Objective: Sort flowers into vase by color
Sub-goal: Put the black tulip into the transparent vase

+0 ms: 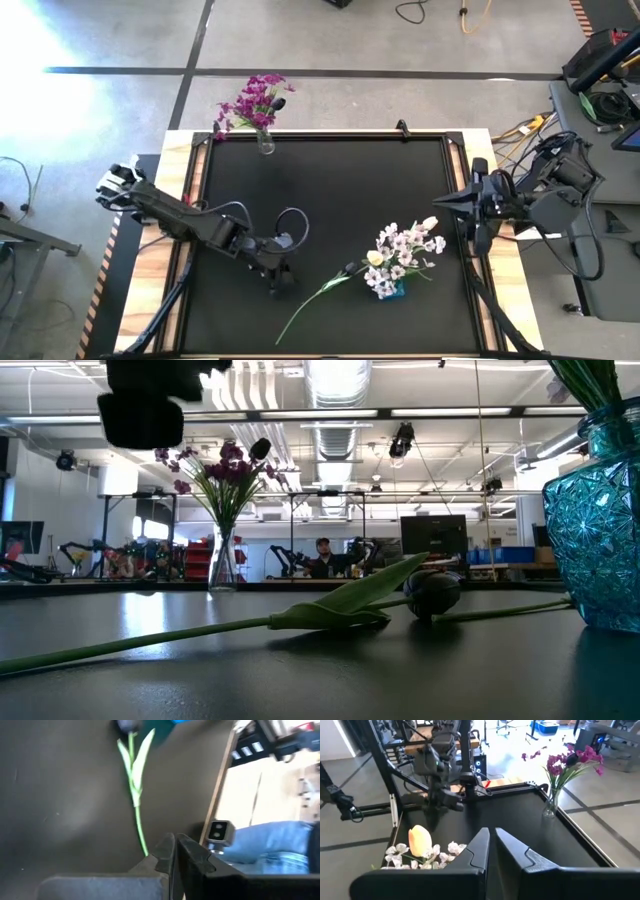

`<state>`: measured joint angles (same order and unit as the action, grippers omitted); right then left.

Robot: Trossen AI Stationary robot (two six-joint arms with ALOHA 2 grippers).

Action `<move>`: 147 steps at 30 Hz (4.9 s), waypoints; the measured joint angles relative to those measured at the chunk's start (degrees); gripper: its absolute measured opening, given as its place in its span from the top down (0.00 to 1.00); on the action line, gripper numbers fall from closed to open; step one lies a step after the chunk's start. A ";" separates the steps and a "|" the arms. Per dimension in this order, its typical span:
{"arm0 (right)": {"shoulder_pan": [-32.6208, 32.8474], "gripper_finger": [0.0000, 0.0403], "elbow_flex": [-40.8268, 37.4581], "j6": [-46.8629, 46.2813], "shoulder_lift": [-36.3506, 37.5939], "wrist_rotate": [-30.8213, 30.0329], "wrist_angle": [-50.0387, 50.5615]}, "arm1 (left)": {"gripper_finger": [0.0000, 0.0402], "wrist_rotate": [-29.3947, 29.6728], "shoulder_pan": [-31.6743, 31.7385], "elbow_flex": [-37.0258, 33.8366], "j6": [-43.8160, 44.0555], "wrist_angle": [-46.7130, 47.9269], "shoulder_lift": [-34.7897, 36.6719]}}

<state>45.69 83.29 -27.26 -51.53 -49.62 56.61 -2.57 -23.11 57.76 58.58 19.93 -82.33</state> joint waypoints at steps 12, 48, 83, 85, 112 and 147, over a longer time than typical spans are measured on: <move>0.00 0.94 0.00 -2.77 -2.05 -1.45 0.09 | 0.79 2.16 -2.67 0.50 2.66 -9.17 -12.28; 0.02 0.94 -0.02 0.39 -1.16 0.12 0.15 | 0.99 11.94 -7.08 33.29 -4.52 25.60 -38.82; 0.00 0.94 -0.04 5.45 2.16 -3.13 0.12 | 0.81 6.11 -3.09 19.28 -4.10 3.41 -34.55; 0.02 0.94 -0.04 5.08 2.32 -3.09 0.12 | 0.92 6.64 -3.08 19.47 -4.91 4.83 -34.17; 0.02 0.94 0.70 8.76 2.73 -3.99 0.13 | 0.71 8.87 -2.27 18.21 2.43 0.32 -31.66; 0.02 0.94 0.72 11.53 2.73 -4.47 -0.28 | 0.98 20.57 -0.90 24.92 -5.24 25.13 -22.65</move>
<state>45.71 84.01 -15.74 -48.80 -54.08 56.34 18.00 -24.02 82.68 53.34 45.06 -104.98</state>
